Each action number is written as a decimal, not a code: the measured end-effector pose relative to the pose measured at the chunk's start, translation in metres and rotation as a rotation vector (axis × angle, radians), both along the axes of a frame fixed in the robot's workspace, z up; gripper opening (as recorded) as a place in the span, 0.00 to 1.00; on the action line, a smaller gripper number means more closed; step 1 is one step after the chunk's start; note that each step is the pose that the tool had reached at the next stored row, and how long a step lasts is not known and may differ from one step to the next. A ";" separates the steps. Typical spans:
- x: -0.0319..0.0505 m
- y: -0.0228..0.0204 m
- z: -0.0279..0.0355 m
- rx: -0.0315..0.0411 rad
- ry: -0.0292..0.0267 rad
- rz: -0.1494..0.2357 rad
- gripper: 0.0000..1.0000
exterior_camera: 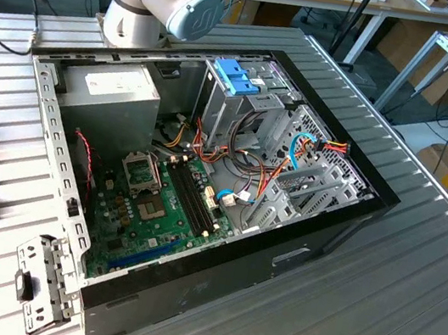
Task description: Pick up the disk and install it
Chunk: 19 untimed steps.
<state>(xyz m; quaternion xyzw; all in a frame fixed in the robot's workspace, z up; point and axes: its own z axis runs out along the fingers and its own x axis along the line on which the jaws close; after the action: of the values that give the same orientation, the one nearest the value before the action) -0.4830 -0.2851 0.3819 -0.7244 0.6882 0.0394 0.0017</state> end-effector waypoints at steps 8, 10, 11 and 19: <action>0.0000 0.0000 0.0049 0.0000 0.0001 0.000 0.37; 0.0000 0.0000 0.0070 0.0000 0.0000 0.000 0.37; 0.0000 0.0000 0.0082 0.0000 0.0001 0.000 0.37; 0.0000 0.0000 0.0153 0.0000 0.0000 0.000 0.37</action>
<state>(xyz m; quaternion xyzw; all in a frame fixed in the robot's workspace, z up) -0.4830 -0.2850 0.3972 -0.7244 0.6882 0.0394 0.0018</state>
